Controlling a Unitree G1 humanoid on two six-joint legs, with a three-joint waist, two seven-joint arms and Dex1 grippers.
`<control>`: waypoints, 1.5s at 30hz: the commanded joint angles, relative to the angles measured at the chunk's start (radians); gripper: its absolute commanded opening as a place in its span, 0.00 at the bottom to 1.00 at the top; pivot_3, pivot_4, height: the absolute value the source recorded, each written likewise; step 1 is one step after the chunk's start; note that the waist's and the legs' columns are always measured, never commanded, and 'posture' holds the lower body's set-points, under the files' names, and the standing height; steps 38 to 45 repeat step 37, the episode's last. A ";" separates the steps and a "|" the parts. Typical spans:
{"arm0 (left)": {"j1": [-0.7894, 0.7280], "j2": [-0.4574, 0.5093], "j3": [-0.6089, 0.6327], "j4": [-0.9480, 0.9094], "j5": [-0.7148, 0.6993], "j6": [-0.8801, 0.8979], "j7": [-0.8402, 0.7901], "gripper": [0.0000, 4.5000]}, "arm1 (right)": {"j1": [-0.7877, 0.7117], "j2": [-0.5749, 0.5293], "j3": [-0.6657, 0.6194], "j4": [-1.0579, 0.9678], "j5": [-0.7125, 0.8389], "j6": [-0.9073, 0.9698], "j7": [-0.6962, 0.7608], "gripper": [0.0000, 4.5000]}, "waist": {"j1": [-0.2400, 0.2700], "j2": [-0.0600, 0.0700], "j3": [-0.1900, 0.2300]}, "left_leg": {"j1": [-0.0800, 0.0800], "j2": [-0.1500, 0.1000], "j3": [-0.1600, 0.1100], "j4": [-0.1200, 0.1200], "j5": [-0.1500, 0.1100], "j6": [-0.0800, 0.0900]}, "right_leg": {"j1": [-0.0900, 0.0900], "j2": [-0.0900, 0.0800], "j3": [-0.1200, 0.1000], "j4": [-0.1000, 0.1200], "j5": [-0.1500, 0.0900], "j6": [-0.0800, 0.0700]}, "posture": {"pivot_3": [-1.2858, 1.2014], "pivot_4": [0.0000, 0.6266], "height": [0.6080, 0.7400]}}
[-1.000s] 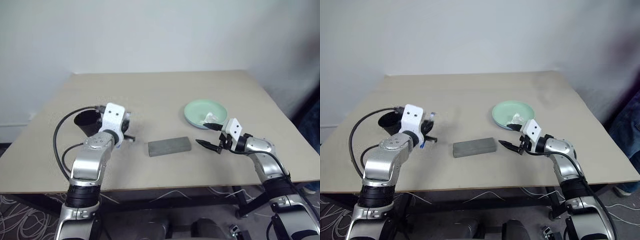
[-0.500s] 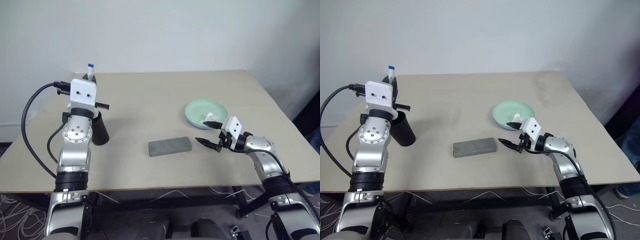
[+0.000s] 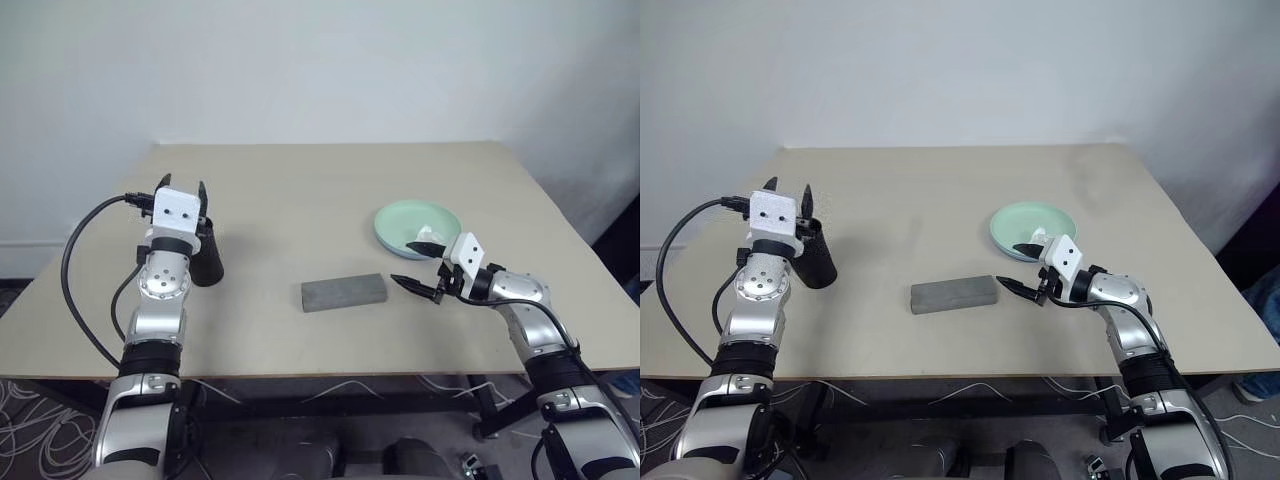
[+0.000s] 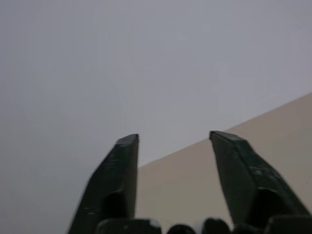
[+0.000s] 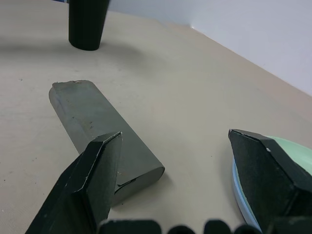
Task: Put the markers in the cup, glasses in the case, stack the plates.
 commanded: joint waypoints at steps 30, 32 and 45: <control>0.279 0.068 -0.068 -0.428 -0.330 0.333 -0.586 0.63 | 0.070 -0.118 -0.151 -0.070 0.054 0.053 -0.003 0.84 | 0.001 0.002 0.001 | 0.001 0.002 0.000 -0.003 0.000 0.000 | 0.000 0.001 0.002 0.000 -0.001 -0.002 | 0.52 0.00 0.97; 0.297 0.063 -0.065 -0.402 -0.315 0.305 -0.579 0.63 | 0.106 -0.123 -0.159 -0.115 0.062 0.079 -0.010 0.84 | 0.005 0.002 0.000 | 0.000 0.001 0.000 -0.002 0.000 0.000 | 0.000 0.000 0.002 -0.001 -0.001 -0.001 | 0.52 0.00 0.97; 0.317 0.030 -0.069 -0.369 -0.304 0.260 -0.566 0.63 | 0.144 -0.135 -0.163 -0.188 0.071 0.135 -0.025 0.84 | 0.008 0.002 0.001 | 0.000 0.001 0.001 -0.003 0.000 0.000 | -0.001 0.000 0.003 -0.002 -0.001 -0.001 | 0.52 0.00 0.97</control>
